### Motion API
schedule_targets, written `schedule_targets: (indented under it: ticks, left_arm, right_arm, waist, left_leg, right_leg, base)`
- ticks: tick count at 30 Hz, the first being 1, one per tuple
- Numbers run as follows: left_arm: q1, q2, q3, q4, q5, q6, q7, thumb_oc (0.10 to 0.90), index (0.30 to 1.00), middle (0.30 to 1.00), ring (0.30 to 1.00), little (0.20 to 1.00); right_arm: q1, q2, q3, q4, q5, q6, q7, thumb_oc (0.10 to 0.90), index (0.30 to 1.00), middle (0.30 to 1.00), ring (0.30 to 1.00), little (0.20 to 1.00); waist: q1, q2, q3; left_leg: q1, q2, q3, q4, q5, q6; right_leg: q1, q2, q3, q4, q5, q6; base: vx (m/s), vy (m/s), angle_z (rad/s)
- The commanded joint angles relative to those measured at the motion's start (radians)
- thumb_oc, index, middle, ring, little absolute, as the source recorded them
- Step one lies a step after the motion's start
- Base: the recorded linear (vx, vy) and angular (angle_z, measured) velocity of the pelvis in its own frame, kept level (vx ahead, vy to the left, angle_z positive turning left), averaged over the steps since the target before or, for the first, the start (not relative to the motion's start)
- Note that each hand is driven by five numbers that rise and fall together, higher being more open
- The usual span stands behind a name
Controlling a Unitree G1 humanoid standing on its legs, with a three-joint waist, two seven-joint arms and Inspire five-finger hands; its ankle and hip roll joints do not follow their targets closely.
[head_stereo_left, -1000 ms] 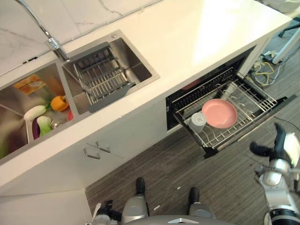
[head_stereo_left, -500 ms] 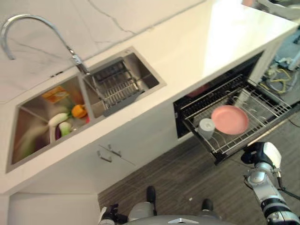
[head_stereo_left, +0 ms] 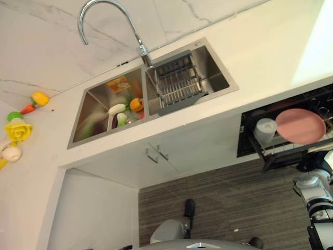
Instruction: Place the dishes in the dishwasher.
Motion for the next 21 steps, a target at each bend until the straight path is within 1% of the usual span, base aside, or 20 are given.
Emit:
schedule_targets:
  ticks: [1,2,4,5,6,7,8,9,10,11,12,13,14,16,17,18,19,20,21]
  left_arm:
    - [-0.132,0.066,-0.104,0.024,-0.027,-0.019,0.005,0.800,0.900,0.900,0.900,0.900]
    - [-0.125,0.060,-0.110,0.016,-0.028,-0.019,0.002,0.800,0.900,0.900,0.900,0.900]
    - [-0.130,0.059,-0.130,0.041,-0.025,-0.003,-0.025,0.800,0.900,0.900,0.900,0.900]
    - [-0.130,0.059,-0.130,0.041,-0.025,-0.003,-0.025,0.800,0.900,0.900,0.900,0.900]
    - [-0.136,0.060,-0.131,0.053,-0.032,0.002,-0.035,0.800,0.900,0.900,0.900,0.900]
    - [-0.136,0.060,-0.131,0.053,-0.032,0.002,-0.035,0.800,0.900,0.900,0.900,0.900]
    - [-0.143,0.061,-0.122,0.057,-0.079,-0.007,-0.066,0.800,0.900,0.900,0.900,0.900]
    - [-0.160,0.071,-0.127,0.070,-0.037,-0.002,-0.074,0.800,0.900,0.900,0.900,0.900]
    - [-0.168,0.076,-0.121,0.076,-0.037,-0.001,-0.088,0.800,0.900,0.900,0.900,0.900]
    - [-0.168,0.076,-0.121,0.076,-0.037,-0.001,-0.088,0.800,0.900,0.900,0.900,0.900]
    - [-0.178,0.088,-0.102,0.076,-0.050,-0.003,-0.113,0.800,0.900,0.900,0.900,0.900]
    - [-0.180,0.093,-0.093,0.081,-0.051,0.000,-0.122,0.800,0.900,0.900,0.900,0.900]
    - [-0.180,0.093,-0.093,0.081,-0.051,0.000,-0.122,0.800,0.900,0.900,0.900,0.900]
    - [-0.193,0.100,-0.060,0.101,-0.054,0.003,-0.139,0.800,0.900,0.900,0.900,0.900]
    - [-0.193,0.100,-0.060,0.101,-0.054,0.003,-0.139,0.800,0.900,0.900,0.900,0.900]
    - [-0.216,0.107,-0.016,0.122,-0.040,0.010,-0.145,0.800,0.900,0.900,0.900,0.900]
    - [-0.216,0.107,-0.016,0.122,-0.040,0.010,-0.145,0.800,0.900,0.900,0.900,0.900]
    - [-0.221,0.107,-0.005,0.125,-0.040,0.011,-0.149,0.800,0.900,0.900,0.900,0.900]
    - [-0.232,0.108,0.019,0.136,-0.034,0.016,-0.159,0.800,0.900,0.900,0.900,0.900]
  right_arm:
    - [-0.278,0.008,0.037,-0.058,0.140,-0.168,0.029,0.400,0.300,0.300,0.300,0.300]
    - [-0.286,0.025,-0.001,-0.061,0.239,-0.195,0.039,0.400,0.300,0.300,0.300,0.300]
    - [-0.334,0.055,-0.104,-0.007,0.545,-0.280,0.073,0.400,0.300,0.300,0.300,0.300]
    - [-0.334,0.055,-0.104,-0.007,0.545,-0.280,0.073,0.400,0.300,0.300,0.300,0.300]
    - [-0.344,0.064,-0.103,-0.003,0.586,-0.294,0.090,0.400,0.300,0.300,0.300,0.300]
    - [-0.344,0.064,-0.103,-0.003,0.586,-0.294,0.090,0.400,0.300,0.300,0.300,0.300]
    - [-0.352,0.077,-0.119,-0.006,0.650,-0.318,0.125,0.400,0.300,0.300,0.300,0.300]
    - [-0.329,0.098,-0.119,-0.037,0.663,-0.350,0.165,0.400,0.300,0.300,0.300,0.300]
    - [-0.315,0.093,-0.114,-0.018,0.641,-0.353,0.169,0.453,0.380,0.380,0.380,0.380]
    - [-0.315,0.093,-0.114,-0.018,0.641,-0.353,0.169,0.453,0.380,0.380,0.380,0.380]
    - [-0.281,0.091,-0.123,-0.001,0.636,-0.350,0.177,0.800,0.900,0.900,0.900,0.900]
    - [-0.257,0.101,-0.134,0.010,0.648,-0.342,0.195,0.800,0.900,0.900,0.900,0.900]
    - [-0.257,0.101,-0.134,0.010,0.648,-0.342,0.195,0.800,0.900,0.900,0.900,0.900]
    - [-0.176,0.150,-0.147,0.017,0.676,-0.337,0.250,0.800,0.900,0.900,0.900,0.900]
    - [-0.176,0.150,-0.147,0.017,0.676,-0.337,0.250,0.800,0.900,0.900,0.900,0.900]
    - [-0.036,0.203,-0.171,0.065,0.665,-0.309,0.296,0.800,0.900,0.900,0.900,0.900]
    - [-0.036,0.203,-0.171,0.065,0.665,-0.309,0.296,0.800,0.900,0.900,0.900,0.900]
    - [0.012,0.221,-0.179,0.088,0.658,-0.295,0.313,0.800,0.900,0.900,0.900,0.900]
    - [0.116,0.250,-0.165,0.141,0.583,-0.258,0.338,0.800,0.900,0.900,0.900,0.900]
  waist:
    - [0.103,-0.029,0.014]
    - [0.107,-0.022,0.009]
    - [0.116,-0.007,-0.004]
    - [0.116,-0.007,-0.004]
    - [0.117,-0.006,-0.005]
    - [0.117,-0.006,-0.005]
    - [0.118,-0.007,-0.010]
    - [0.115,-0.015,-0.012]
    - [0.113,-0.022,-0.013]
    - [0.113,-0.022,-0.013]
    - [0.106,-0.039,-0.012]
    - [0.104,-0.052,-0.012]
    - [0.104,-0.052,-0.012]
    - [0.086,-0.084,-0.007]
    - [0.086,-0.084,-0.007]
    - [0.051,-0.133,-0.003]
    - [0.051,-0.133,-0.003]
    - [0.042,-0.149,-0.004]
    - [0.015,-0.179,-0.003]
  left_leg:
    - [0.008,0.015,-0.007,0.056,0.014,-0.039]
    - [0.009,0.015,-0.009,0.046,0.020,-0.038]
    - [0.003,0.008,-0.010,0.030,0.031,-0.041]
    - [0.003,0.008,-0.010,0.030,0.031,-0.041]
    - [0.001,0.007,-0.012,0.029,0.032,-0.041]
    - [0.001,0.007,-0.012,0.029,0.032,-0.041]
    - [-0.001,0.007,-0.011,0.027,0.027,-0.040]
    - [0.001,0.008,-0.009,0.027,0.022,-0.037]
    - [0.003,0.010,-0.007,0.028,0.019,-0.036]
    - [0.003,0.010,-0.007,0.028,0.019,-0.036]
    - [0.006,0.014,-0.001,0.028,0.011,-0.034]
    - [0.009,0.016,0.005,0.028,0.004,-0.031]
    - [0.009,0.016,0.005,0.028,0.004,-0.031]
    - [0.019,0.028,0.026,0.029,-0.012,-0.025]
    - [0.019,0.028,0.026,0.029,-0.012,-0.025]
    - [0.036,0.044,0.059,0.030,-0.033,-0.017]
    - [0.036,0.044,0.059,0.030,-0.033,-0.017]
    - [0.039,0.048,0.070,0.029,-0.034,-0.011]
    - [0.055,0.059,0.091,0.030,-0.050,-0.008]
  right_leg:
    - [0.002,-0.066,0.054,0.088,-0.138,-0.029]
    - [0.005,-0.066,0.046,0.086,-0.138,-0.028]
    - [0.010,-0.069,0.025,0.077,-0.139,-0.028]
    - [0.010,-0.069,0.025,0.077,-0.139,-0.028]
    - [0.007,-0.071,0.021,0.076,-0.136,-0.027]
    - [0.007,-0.071,0.021,0.076,-0.136,-0.027]
    - [0.007,-0.072,0.020,0.074,-0.138,-0.026]
    - [0.011,-0.071,0.020,0.069,-0.136,-0.022]
    - [0.010,-0.070,0.024,0.067,-0.135,-0.021]
    - [0.010,-0.070,0.024,0.067,-0.135,-0.021]
    - [0.005,-0.068,0.037,0.063,-0.130,-0.018]
    - [0.001,-0.067,0.046,0.060,-0.127,-0.016]
    - [0.001,-0.067,0.046,0.060,-0.127,-0.016]
    - [-0.012,-0.063,0.076,0.055,-0.119,-0.013]
    - [-0.012,-0.063,0.076,0.055,-0.119,-0.013]
    - [-0.027,-0.052,0.119,0.048,-0.109,-0.011]
    - [-0.027,-0.052,0.119,0.048,-0.109,-0.011]
    - [-0.036,-0.051,0.133,0.045,-0.099,-0.009]
    - [-0.041,-0.043,0.159,0.046,-0.100,-0.010]
  base:
    - [0.06,-0.007,0.56]
    - [0.03,0.000,0.23]
    - [0.03,0.004,0.38]
    - [0.01,0.004,0.36]
    - [0.01,0.003,0.16]
    - [0.04,0.000,0.50]
    - [0.07,-0.019,0.50]
    - [0.08,-0.022,0.50]
    - [0.04,-0.019,0.16]
    - [0.04,-0.028,-0.06]
    - [0.04,-0.035,-0.14]
    - [0.04,-0.035,-0.14]
    - [0.04,-0.034,-0.17]
    - [0.04,-0.038,-0.30]
    - [0.08,-0.062,-0.39]
    - [0.06,-0.048,-0.18]
    - [0.07,-0.043,-0.31]
    - [0.06,-0.025,-0.46]
    - [0.07,-0.025,-0.79]
